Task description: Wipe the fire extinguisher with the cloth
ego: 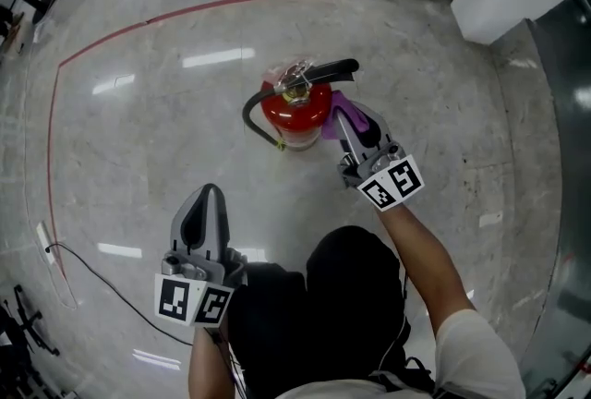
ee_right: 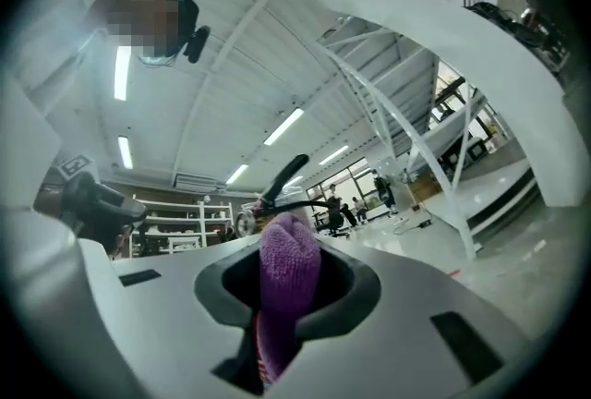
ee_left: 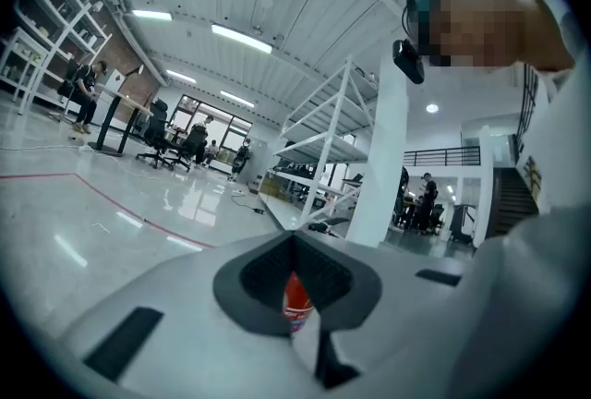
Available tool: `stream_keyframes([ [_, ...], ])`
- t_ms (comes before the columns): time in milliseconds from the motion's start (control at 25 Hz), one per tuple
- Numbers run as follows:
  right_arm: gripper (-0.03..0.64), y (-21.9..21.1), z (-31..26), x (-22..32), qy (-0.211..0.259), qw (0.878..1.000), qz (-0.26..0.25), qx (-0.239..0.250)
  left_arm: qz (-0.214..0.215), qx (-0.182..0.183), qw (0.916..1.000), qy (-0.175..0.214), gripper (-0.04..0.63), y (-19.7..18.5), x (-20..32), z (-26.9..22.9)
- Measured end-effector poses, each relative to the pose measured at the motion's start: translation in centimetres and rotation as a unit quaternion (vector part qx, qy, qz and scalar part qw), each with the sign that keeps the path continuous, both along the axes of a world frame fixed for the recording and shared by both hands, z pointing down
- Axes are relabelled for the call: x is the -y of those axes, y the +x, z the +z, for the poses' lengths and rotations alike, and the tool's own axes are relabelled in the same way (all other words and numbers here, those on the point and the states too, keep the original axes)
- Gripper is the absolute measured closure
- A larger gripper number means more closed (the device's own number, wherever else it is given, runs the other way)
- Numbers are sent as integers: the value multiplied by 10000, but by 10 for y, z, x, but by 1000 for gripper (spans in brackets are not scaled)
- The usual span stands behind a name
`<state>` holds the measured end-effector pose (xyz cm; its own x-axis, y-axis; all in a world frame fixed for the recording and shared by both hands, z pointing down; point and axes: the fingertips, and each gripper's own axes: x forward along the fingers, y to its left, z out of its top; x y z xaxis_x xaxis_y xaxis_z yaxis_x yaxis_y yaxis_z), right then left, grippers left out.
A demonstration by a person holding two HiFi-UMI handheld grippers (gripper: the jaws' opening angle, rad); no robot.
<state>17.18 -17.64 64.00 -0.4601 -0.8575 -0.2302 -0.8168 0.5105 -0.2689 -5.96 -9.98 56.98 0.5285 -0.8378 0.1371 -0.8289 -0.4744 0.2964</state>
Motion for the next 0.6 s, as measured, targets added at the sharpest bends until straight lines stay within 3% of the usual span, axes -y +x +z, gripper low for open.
stream_keyframes([
  [240,548,-35,-33,-10,656,9950,-476,-589,-69,-63,9999,-58,592,-9,1,7],
  [440,548,-54,-24,-24,1012,9774,-1123,-1478,-104,-97,9999,-93,592,-15,-1,9],
  [600,548,-59,-19,-28,1084,9716,-1360,-1606,-156,-97,9998,-83,592,-19,1,9],
])
